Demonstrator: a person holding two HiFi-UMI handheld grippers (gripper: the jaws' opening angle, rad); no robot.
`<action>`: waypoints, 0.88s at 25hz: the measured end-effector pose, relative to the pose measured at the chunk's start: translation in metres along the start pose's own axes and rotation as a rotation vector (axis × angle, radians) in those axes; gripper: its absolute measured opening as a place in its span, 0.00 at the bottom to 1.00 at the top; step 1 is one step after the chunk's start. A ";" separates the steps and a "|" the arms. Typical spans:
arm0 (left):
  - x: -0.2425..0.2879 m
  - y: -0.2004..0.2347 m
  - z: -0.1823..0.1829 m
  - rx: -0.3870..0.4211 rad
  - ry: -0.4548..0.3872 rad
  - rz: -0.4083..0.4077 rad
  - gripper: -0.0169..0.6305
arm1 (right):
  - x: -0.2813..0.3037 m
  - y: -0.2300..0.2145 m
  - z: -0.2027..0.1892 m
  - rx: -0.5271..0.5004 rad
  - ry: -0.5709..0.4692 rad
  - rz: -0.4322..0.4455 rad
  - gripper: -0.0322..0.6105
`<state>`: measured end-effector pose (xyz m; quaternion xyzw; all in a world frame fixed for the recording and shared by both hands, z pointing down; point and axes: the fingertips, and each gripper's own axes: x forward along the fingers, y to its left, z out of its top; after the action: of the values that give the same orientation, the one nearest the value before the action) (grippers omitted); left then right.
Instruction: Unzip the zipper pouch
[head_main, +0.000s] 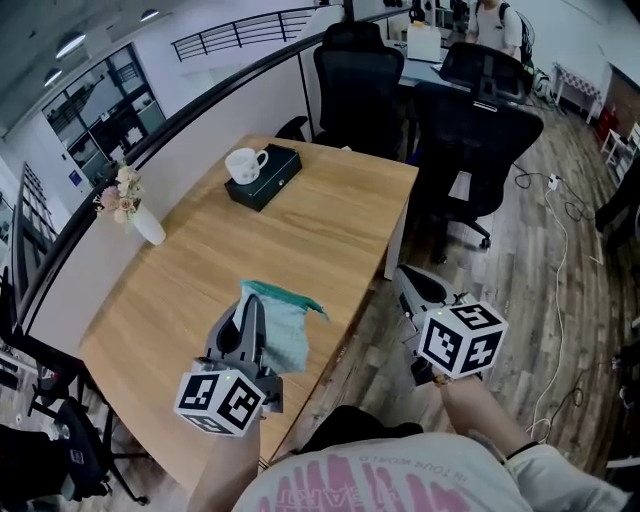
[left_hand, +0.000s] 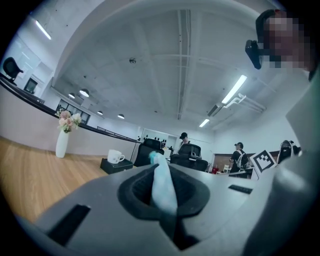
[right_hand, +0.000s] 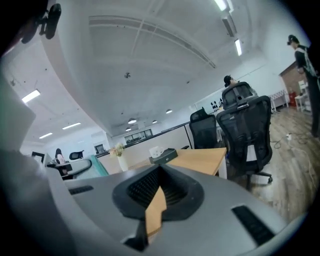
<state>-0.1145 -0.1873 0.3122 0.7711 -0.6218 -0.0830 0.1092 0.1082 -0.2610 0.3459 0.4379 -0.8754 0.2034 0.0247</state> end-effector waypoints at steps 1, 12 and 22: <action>0.000 0.003 -0.002 -0.013 0.008 0.008 0.04 | -0.001 -0.006 -0.003 -0.001 0.018 -0.012 0.04; 0.011 0.032 -0.013 -0.011 0.007 0.091 0.04 | 0.012 -0.037 -0.015 0.015 0.060 -0.060 0.04; 0.013 0.034 -0.019 -0.032 0.012 0.090 0.04 | 0.024 -0.035 -0.022 -0.030 0.082 -0.078 0.04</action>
<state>-0.1390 -0.2056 0.3394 0.7409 -0.6539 -0.0834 0.1290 0.1177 -0.2889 0.3829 0.4627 -0.8587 0.2072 0.0751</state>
